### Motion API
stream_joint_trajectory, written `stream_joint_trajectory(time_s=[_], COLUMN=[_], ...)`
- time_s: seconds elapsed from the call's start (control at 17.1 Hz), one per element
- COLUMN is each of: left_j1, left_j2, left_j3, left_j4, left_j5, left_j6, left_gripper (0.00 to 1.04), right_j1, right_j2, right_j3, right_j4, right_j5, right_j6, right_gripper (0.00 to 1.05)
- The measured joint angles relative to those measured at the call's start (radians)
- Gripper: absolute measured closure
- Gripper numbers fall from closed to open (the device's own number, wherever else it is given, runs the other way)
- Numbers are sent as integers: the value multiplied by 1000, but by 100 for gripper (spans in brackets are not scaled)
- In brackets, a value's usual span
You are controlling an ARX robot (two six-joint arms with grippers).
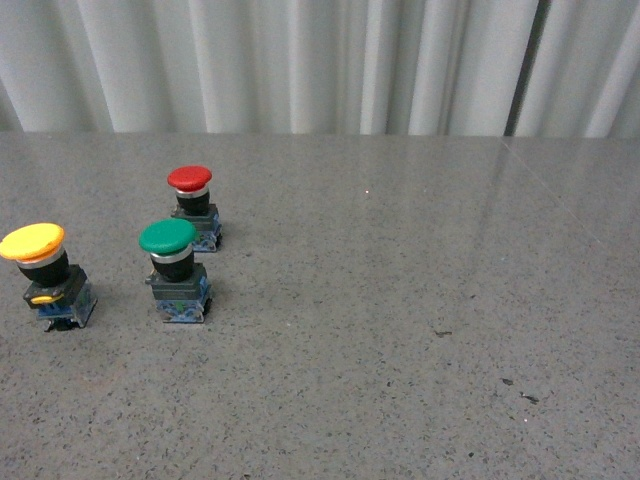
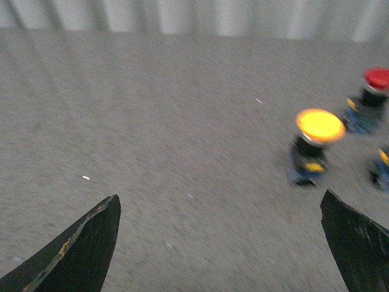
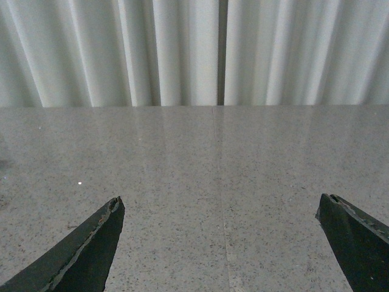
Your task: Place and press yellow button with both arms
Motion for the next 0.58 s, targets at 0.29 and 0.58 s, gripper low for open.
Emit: stream_joint_trajectory(time_s=[0.29,0.58], left_j1=[112,18], left_j2=[558,953], left_j3=[320,542], left_j4=[351,346], left_j5=[167,227], left_j6=[51,50], left_gripper=[7,7], right_j1=[0,0], right_j2=[0,0], right_j3=[0,0], right_j4=[-2,-2], right_j5=[0,0], right_j6=[0,0], right_gripper=[7,7])
